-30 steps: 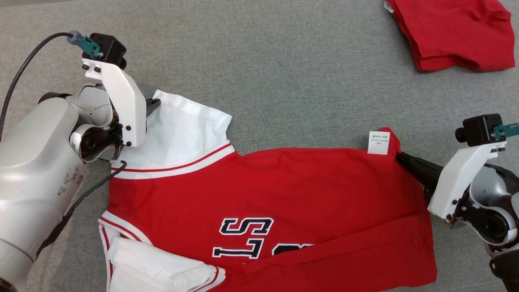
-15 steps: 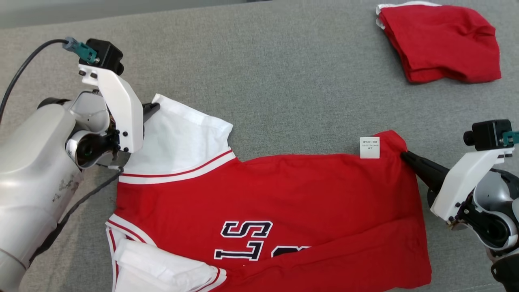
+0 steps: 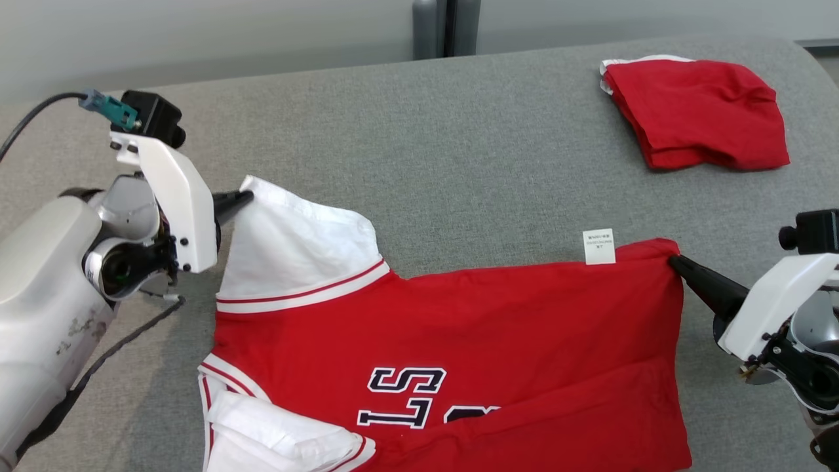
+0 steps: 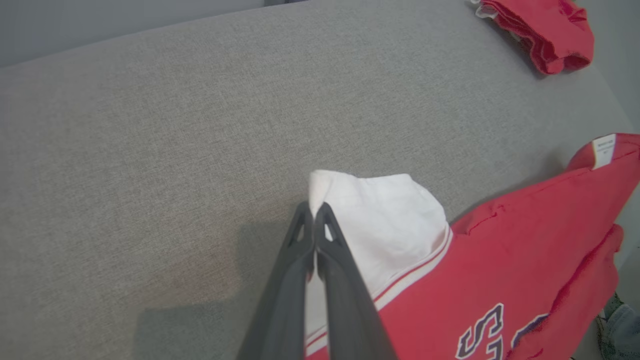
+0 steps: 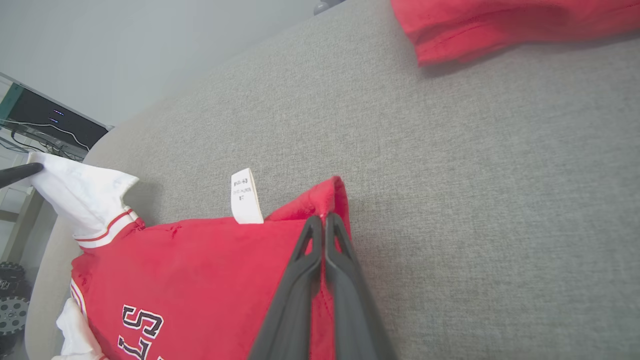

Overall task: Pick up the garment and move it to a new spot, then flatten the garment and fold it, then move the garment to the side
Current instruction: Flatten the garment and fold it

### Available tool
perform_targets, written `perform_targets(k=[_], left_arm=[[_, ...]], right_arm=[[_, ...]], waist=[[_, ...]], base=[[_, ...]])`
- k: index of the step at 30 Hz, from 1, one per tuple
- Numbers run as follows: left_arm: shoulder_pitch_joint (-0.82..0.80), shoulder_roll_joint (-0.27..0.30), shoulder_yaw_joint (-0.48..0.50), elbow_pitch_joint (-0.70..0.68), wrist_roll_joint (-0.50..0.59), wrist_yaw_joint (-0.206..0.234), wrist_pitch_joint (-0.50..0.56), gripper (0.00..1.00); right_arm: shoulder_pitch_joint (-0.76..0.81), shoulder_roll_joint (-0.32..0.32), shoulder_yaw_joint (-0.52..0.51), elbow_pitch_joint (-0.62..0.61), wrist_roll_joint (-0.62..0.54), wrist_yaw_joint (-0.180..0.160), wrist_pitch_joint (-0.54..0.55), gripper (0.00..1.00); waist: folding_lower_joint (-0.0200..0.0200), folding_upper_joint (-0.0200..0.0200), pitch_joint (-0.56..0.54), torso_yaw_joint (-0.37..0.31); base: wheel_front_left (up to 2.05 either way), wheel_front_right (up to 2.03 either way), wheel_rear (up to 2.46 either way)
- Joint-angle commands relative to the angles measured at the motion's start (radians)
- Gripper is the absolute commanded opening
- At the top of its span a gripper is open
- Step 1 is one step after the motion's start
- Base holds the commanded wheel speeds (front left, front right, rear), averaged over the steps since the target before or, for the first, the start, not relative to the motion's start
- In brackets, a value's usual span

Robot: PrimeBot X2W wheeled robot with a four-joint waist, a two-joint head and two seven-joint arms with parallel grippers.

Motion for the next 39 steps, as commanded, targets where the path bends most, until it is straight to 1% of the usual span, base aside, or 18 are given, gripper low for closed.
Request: perform_targets(k=[1, 6, 8, 11, 17, 22, 28, 34, 39], left_arm=[[0.019, 0.005, -0.001, -0.004, -0.009, -0.004, 0.006, 0.0], [0.057, 0.055, 0.001, -0.067, -0.057, -0.004, 0.039, 0.0], [0.075, 0.071, 0.005, -0.092, -0.081, -0.004, 0.051, 0.0], [0.105, 0.092, 0.012, -0.149, -0.124, -0.004, 0.077, 0.0], [0.165, 0.169, -0.003, -0.287, -0.19, -0.001, 0.167, 0.0], [0.206, 0.239, -0.016, -0.414, -0.246, 0.038, 0.256, 0.0], [0.238, 0.301, -0.02, -0.538, -0.298, 0.089, 0.318, 0.0], [0.256, 0.328, -0.027, -0.611, -0.332, 0.118, 0.36, 0.0], [0.266, 0.335, -0.035, -0.638, -0.349, 0.132, 0.385, 0.0]], right_arm=[[0.007, -0.01, -0.007, 0.002, 0.007, 0.0, 0.002, 0.0], [0.03, -0.002, -0.041, 0.022, 0.067, 0.0, 0.026, 0.0], [0.04, -0.009, -0.052, 0.027, 0.083, 0.0, 0.039, 0.0], [0.047, -0.013, -0.057, 0.033, 0.097, 0.0, 0.052, 0.0], [0.069, -0.023, -0.056, 0.018, 0.105, 0.0, 0.062, 0.0], [0.079, -0.051, -0.046, 0.014, 0.104, 0.0, 0.081, 0.0], [0.055, -0.076, -0.031, 0.029, 0.105, 0.0, 0.109, 0.0], [0.012, -0.099, -0.001, 0.063, 0.108, 0.0, 0.155, 0.0], [-0.021, -0.113, 0.025, 0.098, 0.121, 0.0, 0.196, 0.0]], waist=[[0.0, 0.0, -0.012, 0.007], [0.0, 0.0, -0.046, 0.02], [0.0, 0.0, -0.057, 0.026], [0.0, 0.0, -0.07, 0.035], [0.0, 0.0, -0.088, 0.051], [0.0, 0.0, -0.095, 0.065], [0.0, 0.0, -0.093, 0.08], [0.0, 0.0, -0.092, 0.086], [0.0, 0.0, -0.092, 0.088]], base=[[0.0, 0.0, 0.0], [0.0, 0.0, 0.0], [0.0, 0.0, 0.0], [0.0, 0.0, 0.0], [0.0, 0.0, 0.0], [0.0, 0.0, 0.0], [0.0, 0.0, 0.0], [0.0, 0.0, 0.0], [0.0, 0.0, 0.0]])
